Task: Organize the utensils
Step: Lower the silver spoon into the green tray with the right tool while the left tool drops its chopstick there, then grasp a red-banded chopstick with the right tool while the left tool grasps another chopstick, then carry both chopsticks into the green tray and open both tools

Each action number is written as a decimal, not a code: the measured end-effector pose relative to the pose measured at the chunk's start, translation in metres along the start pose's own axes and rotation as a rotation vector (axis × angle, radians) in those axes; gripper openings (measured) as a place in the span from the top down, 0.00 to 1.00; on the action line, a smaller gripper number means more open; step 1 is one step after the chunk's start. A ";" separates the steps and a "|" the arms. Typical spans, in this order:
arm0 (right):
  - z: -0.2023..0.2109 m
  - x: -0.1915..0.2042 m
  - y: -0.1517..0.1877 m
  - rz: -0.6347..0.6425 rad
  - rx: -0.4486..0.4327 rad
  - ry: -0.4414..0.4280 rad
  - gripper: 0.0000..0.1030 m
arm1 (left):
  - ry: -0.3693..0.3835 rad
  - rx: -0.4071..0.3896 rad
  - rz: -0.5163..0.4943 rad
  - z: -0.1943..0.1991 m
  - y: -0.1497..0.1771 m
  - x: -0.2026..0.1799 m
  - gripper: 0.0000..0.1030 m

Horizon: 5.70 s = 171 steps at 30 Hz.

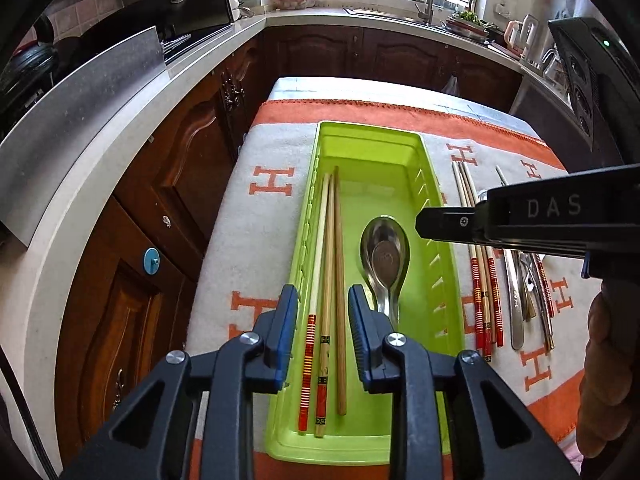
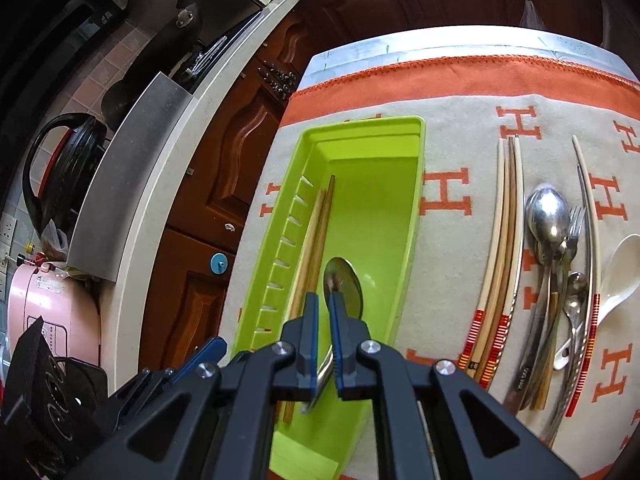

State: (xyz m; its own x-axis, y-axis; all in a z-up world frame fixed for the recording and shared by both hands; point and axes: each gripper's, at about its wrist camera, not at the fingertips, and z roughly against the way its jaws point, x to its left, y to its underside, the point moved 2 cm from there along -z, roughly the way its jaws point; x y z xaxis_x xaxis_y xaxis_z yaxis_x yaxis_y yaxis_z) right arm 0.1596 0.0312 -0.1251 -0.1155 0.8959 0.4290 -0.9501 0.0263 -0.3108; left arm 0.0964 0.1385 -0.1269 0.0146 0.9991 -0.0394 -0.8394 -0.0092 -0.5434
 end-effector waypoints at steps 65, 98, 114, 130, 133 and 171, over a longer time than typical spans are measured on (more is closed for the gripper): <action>0.067 -0.171 0.023 0.003 -0.142 0.118 0.93 | 0.134 0.180 -0.177 -0.100 -0.047 -0.142 0.88; 0.068 -0.192 0.029 -0.040 -0.147 0.090 0.93 | 0.077 0.200 -0.230 -0.113 -0.045 -0.159 0.90; 0.051 -0.190 0.024 -0.065 -0.106 0.094 0.90 | 0.141 0.179 -0.149 -0.100 -0.037 -0.151 0.97; 0.041 -0.166 0.013 0.026 -0.074 0.350 0.80 | 0.189 0.036 -0.083 -0.018 -0.053 -0.109 0.97; 0.036 -0.163 0.015 0.060 -0.045 0.405 0.82 | 0.176 0.016 -0.067 -0.007 -0.054 -0.094 0.97; 0.038 -0.005 0.011 0.021 -0.062 0.055 0.94 | 0.079 0.043 0.031 -0.028 -0.029 0.000 0.97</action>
State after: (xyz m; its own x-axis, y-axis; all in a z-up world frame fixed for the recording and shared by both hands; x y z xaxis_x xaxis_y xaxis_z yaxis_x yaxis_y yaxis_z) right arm 0.1388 0.0104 -0.0985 -0.1172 0.9196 0.3749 -0.9278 0.0332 -0.3716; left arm 0.1355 0.1375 -0.1347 0.0295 0.9921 -0.1222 -0.8625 -0.0365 -0.5047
